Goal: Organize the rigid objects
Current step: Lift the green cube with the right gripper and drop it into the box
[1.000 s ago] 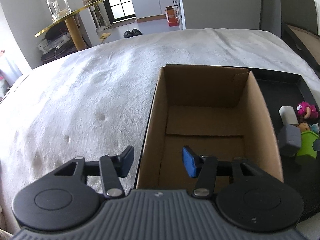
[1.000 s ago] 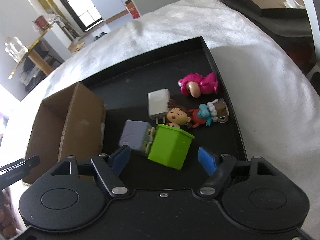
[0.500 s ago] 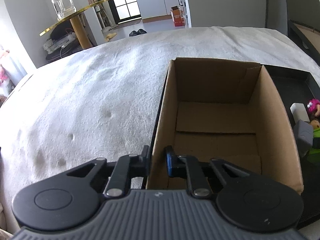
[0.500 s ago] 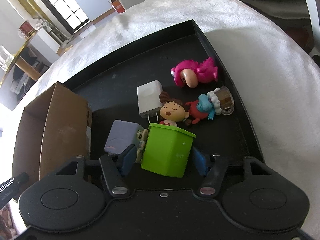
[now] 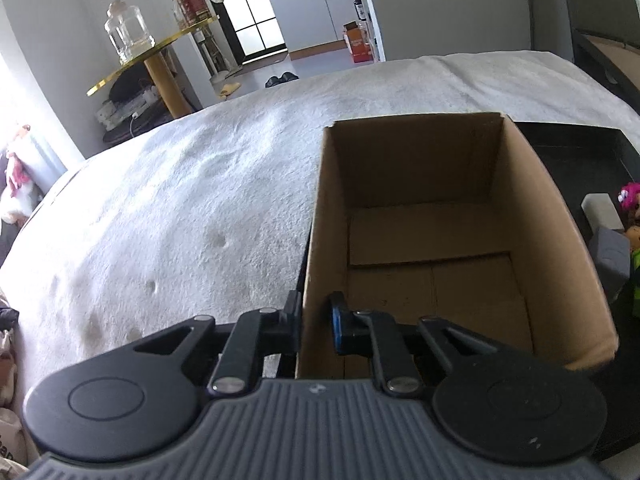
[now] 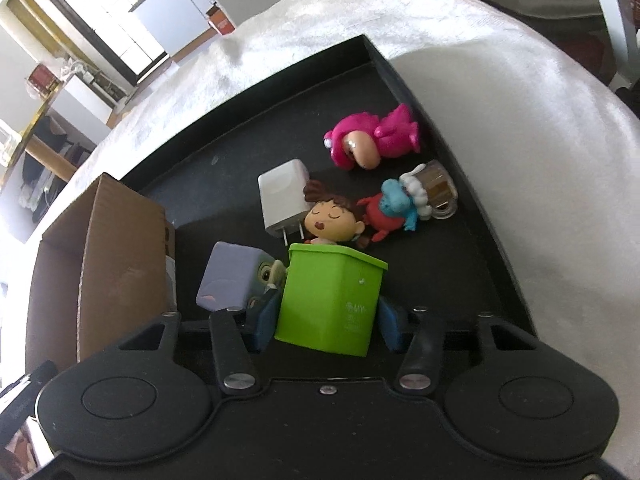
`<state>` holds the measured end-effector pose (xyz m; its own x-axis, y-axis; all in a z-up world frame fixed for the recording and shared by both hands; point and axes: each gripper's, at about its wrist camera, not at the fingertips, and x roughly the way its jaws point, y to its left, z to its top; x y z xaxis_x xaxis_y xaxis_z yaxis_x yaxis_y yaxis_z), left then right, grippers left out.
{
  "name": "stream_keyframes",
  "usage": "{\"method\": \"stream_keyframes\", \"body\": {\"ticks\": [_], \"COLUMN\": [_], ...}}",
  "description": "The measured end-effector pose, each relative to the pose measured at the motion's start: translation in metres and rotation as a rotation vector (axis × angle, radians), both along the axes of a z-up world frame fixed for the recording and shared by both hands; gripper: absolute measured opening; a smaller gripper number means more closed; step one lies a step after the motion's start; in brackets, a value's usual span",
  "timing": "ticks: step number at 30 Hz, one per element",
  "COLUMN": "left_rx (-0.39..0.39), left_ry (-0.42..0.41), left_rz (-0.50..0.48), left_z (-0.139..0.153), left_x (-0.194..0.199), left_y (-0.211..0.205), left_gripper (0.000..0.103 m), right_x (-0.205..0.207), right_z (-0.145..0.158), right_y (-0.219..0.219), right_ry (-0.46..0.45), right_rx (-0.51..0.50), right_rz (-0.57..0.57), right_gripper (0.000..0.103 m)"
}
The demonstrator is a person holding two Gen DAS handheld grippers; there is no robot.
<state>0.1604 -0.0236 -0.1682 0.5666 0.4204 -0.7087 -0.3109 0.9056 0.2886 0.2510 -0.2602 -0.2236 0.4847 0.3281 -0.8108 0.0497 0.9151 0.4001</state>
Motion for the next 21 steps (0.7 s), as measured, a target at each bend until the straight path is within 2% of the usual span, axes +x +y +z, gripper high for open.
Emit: {"method": "stream_keyframes", "body": {"ticks": [12, 21], "left_rx": [0.038, 0.032], "left_ry": [-0.006, -0.029], "left_rz": [-0.03, -0.027], "left_z": [0.002, 0.007], "left_x": [-0.001, -0.004], "left_y": [-0.003, 0.0], "left_gripper": [0.013, 0.011], "right_x": [-0.006, 0.0], "right_z": [0.021, 0.04], "right_y": [0.002, 0.028], "right_ry": [-0.08, -0.172], "right_rx": [-0.078, -0.144], "right_rz": [0.007, 0.096], "right_gripper": [0.05, 0.05]}}
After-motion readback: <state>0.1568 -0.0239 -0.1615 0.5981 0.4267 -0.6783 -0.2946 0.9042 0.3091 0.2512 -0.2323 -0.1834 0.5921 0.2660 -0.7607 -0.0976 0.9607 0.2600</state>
